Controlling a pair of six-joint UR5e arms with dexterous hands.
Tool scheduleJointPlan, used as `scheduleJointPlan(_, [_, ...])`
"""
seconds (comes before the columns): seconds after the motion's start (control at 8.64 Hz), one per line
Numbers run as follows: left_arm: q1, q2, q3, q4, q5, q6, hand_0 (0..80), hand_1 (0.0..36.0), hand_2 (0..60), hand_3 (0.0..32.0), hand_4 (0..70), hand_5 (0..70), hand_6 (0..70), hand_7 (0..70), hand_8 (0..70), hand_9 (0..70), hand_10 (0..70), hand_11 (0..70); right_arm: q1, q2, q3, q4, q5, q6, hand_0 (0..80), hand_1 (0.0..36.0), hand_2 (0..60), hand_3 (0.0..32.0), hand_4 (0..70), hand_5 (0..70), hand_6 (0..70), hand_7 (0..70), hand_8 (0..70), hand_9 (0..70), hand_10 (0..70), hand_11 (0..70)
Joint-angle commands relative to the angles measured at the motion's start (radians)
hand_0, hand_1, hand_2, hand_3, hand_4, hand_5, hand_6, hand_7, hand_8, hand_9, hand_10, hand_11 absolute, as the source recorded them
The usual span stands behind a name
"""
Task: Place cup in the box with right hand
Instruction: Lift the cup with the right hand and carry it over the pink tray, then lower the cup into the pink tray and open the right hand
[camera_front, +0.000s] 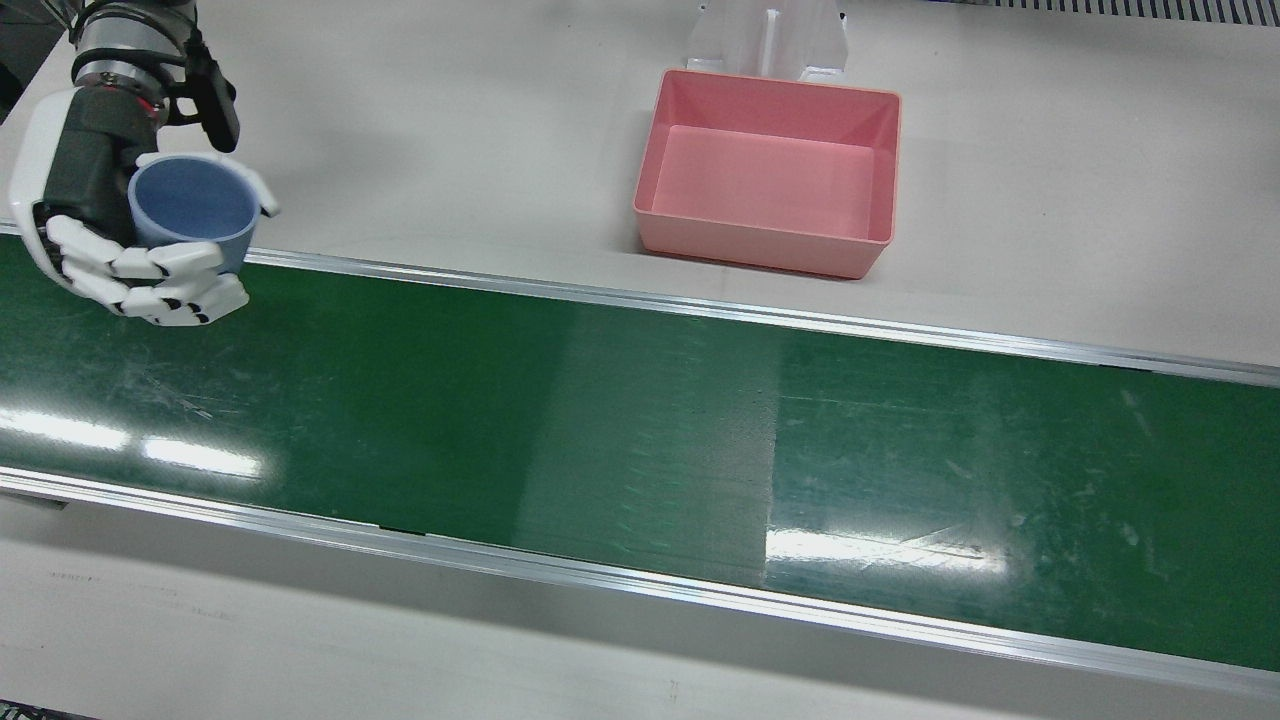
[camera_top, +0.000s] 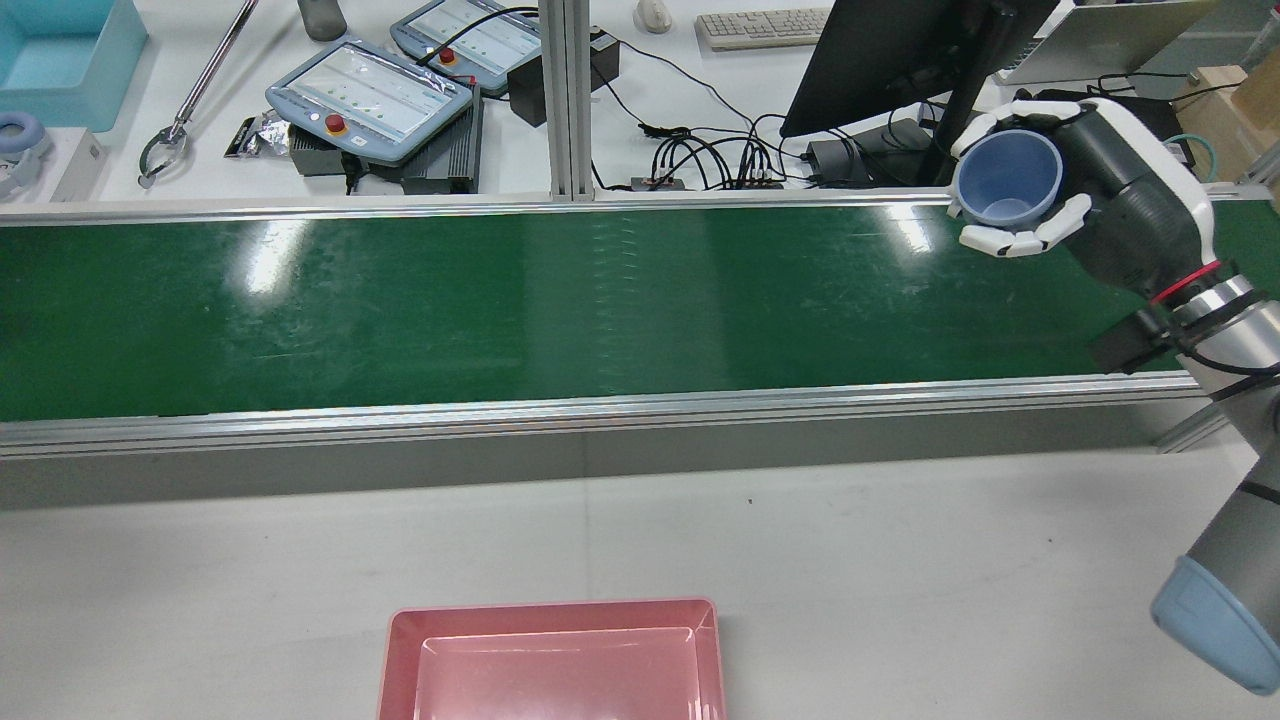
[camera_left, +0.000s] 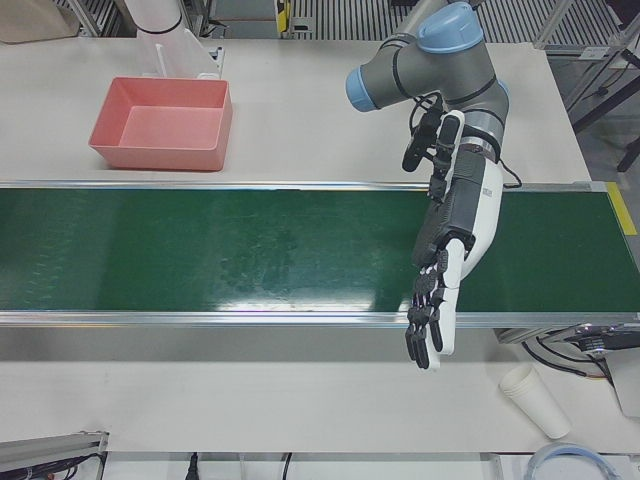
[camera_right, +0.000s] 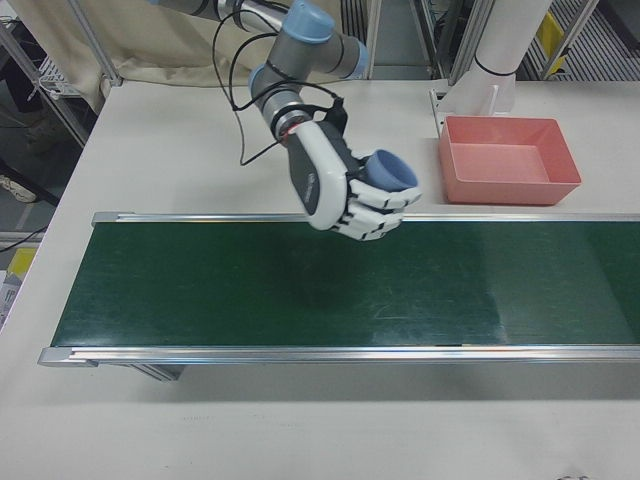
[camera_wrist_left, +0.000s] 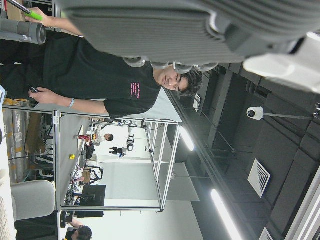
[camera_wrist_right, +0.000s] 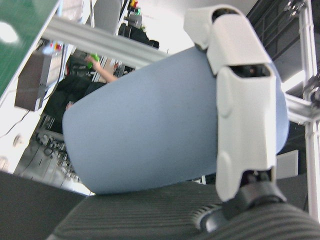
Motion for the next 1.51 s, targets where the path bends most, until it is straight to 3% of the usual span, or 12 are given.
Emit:
scheduleJointPlan(0.0, [0.0, 0.0, 0.0, 0.0, 0.001, 0.0, 0.0, 0.0, 0.0, 0.0, 0.0, 0.0, 0.0, 0.0, 0.0, 0.0, 0.0, 0.0, -0.293, 0.105, 0.236, -0.157, 0.012, -0.185, 78.4, 36.0, 60.0, 0.0, 25.3, 30.8, 52.0, 70.0, 70.0, 70.0, 66.8, 70.0])
scheduleJointPlan(0.35, [0.0, 0.0, 0.0, 0.0, 0.0, -0.001, 0.0, 0.0, 0.0, 0.0, 0.0, 0.0, 0.0, 0.0, 0.0, 0.0, 0.0, 0.0, -0.614, 0.127, 0.271, -0.153, 0.143, -0.331, 80.0, 36.0, 60.0, 0.0, 27.8, 29.2, 49.9, 70.0, 70.0, 70.0, 62.5, 70.0])
scheduleJointPlan(0.46, [0.0, 0.0, 0.0, 0.0, 0.0, 0.0, 0.0, 0.0, 0.0, 0.0, 0.0, 0.0, 0.0, 0.0, 0.0, 0.0, 0.0, 0.0, -0.709, 0.141, 0.268, -0.147, 0.173, -0.388, 80.0, 36.0, 60.0, 0.0, 24.0, 28.7, 49.1, 70.0, 70.0, 70.0, 60.3, 70.0])
scheduleJointPlan(0.58, [0.0, 0.0, 0.0, 0.0, 0.0, 0.0, 0.0, 0.0, 0.0, 0.0, 0.0, 0.0, 0.0, 0.0, 0.0, 0.0, 0.0, 0.0, -0.772, 0.164, 0.267, -0.146, 0.187, -0.434, 80.0, 36.0, 60.0, 0.0, 24.4, 28.6, 48.9, 70.0, 70.0, 70.0, 59.5, 70.0])
scheduleJointPlan(0.81, [0.0, 0.0, 0.0, 0.0, 0.0, 0.0, 0.0, 0.0, 0.0, 0.0, 0.0, 0.0, 0.0, 0.0, 0.0, 0.0, 0.0, 0.0, -0.814, 0.161, 0.256, -0.11, 0.184, -0.454, 80.0, 36.0, 60.0, 0.0, 17.2, 28.0, 47.7, 70.0, 70.0, 70.0, 56.1, 70.0])
scheduleJointPlan(0.93, [0.0, 0.0, 0.0, 0.0, 0.0, -0.001, 0.0, 0.0, 0.0, 0.0, 0.0, 0.0, 0.0, 0.0, 0.0, 0.0, 0.0, 0.0, -0.826, 0.159, 0.254, -0.106, 0.184, -0.454, 80.0, 36.0, 60.0, 0.0, 16.0, 24.0, 39.5, 70.0, 56.5, 70.0, 46.4, 69.2])
scheduleJointPlan(1.04, [0.0, 0.0, 0.0, 0.0, 0.0, 0.0, 0.0, 0.0, 0.0, 0.0, 0.0, 0.0, 0.0, 0.0, 0.0, 0.0, 0.0, 0.0, -0.833, 0.159, 0.253, -0.106, 0.184, -0.454, 67.5, 26.6, 15.1, 0.0, 6.2, 12.8, 15.0, 48.0, 19.3, 33.5, 21.1, 33.7])
scheduleJointPlan(1.16, [0.0, 0.0, 0.0, 0.0, 0.0, 0.0, 0.0, 0.0, 0.0, 0.0, 0.0, 0.0, 0.0, 0.0, 0.0, 0.0, 0.0, 0.0, -0.834, 0.159, 0.253, -0.106, 0.184, -0.454, 58.0, 11.0, 0.0, 0.0, 8.2, 6.5, 5.0, 12.4, 0.8, 2.9, 5.9, 10.9])
scheduleJointPlan(1.27, [0.0, 0.0, 0.0, 0.0, 0.0, 0.0, 0.0, 0.0, 0.0, 0.0, 0.0, 0.0, 0.0, 0.0, 0.0, 0.0, 0.0, 0.0, -0.837, 0.159, 0.253, -0.106, 0.184, -0.454, 51.7, 6.6, 0.0, 0.0, 7.7, 3.6, 2.2, 4.7, 0.0, 0.0, 0.7, 2.7])
scheduleJointPlan(1.39, [0.0, 0.0, 0.0, 0.0, 0.0, 0.0, 0.0, 0.0, 0.0, 0.0, 0.0, 0.0, 0.0, 0.0, 0.0, 0.0, 0.0, 0.0, -0.839, 0.159, 0.253, -0.106, 0.184, -0.453, 49.0, 7.1, 0.0, 0.0, 6.0, 2.8, 2.1, 5.9, 0.0, 0.0, 0.0, 0.6])
